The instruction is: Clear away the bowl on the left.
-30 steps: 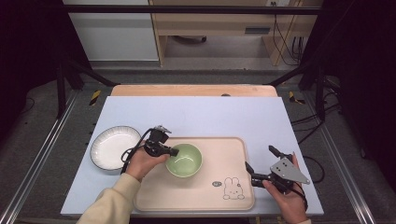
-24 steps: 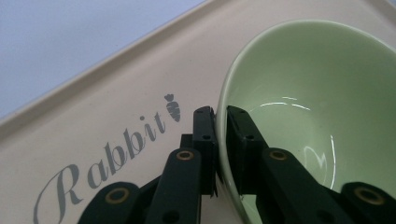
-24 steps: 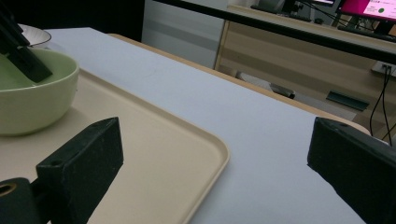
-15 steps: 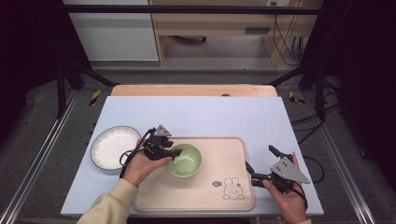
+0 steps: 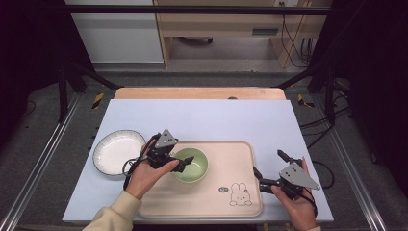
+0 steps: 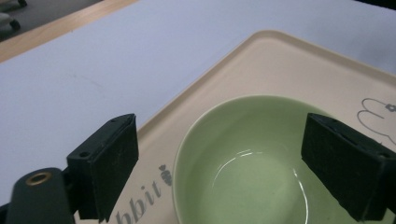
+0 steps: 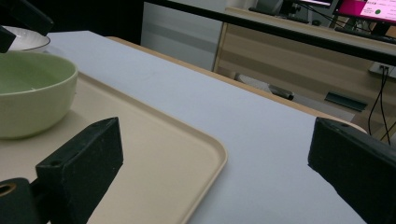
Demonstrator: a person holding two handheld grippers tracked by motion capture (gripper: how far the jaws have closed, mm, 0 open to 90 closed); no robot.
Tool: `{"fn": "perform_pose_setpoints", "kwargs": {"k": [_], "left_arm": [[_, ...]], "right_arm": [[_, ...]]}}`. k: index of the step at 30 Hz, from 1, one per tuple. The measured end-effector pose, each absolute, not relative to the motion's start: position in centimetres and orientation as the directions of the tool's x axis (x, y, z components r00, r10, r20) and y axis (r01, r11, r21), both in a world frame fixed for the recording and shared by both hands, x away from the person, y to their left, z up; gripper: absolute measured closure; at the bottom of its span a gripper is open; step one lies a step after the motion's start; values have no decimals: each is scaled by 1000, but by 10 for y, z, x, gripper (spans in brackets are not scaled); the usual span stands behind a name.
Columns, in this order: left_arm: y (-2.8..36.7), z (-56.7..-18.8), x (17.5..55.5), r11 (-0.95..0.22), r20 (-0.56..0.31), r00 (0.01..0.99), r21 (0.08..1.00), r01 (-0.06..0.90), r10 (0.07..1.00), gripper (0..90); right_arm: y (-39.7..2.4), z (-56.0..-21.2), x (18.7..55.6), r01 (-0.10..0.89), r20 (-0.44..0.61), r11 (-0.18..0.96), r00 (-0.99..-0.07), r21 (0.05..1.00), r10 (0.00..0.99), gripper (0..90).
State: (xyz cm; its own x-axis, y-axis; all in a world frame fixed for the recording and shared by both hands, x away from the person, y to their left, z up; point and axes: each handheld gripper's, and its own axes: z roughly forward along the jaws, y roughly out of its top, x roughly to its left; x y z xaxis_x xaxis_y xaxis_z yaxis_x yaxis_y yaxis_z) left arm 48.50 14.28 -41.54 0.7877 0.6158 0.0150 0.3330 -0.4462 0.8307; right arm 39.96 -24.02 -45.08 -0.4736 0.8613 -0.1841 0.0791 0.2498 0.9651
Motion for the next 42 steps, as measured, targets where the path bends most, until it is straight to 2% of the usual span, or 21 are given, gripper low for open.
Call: {"fn": "perform_pose_setpoints", "kwargs": {"k": [12, 23, 33, 42], "left_arm": [[139, -411, 479, -425, 27, 806, 860, 283, 591, 60], [139, -400, 467, -369, 70, 827, 913, 172, 558, 58], [155, -390, 457, -266, 68, 805, 957, 114, 589, 60], [171, -387, 451, -220, 57, 809, 971, 91, 585, 42]], "right_arm": [[-240, -451, 399, 78, -181, 245, -471, 966, 863, 27], [-241, -450, 399, 77, -177, 240, -471, 968, 864, 27], [-241, -449, 399, 72, -172, 231, -466, 970, 868, 27], [-240, -450, 399, 70, -173, 232, -469, 970, 866, 27]]}}
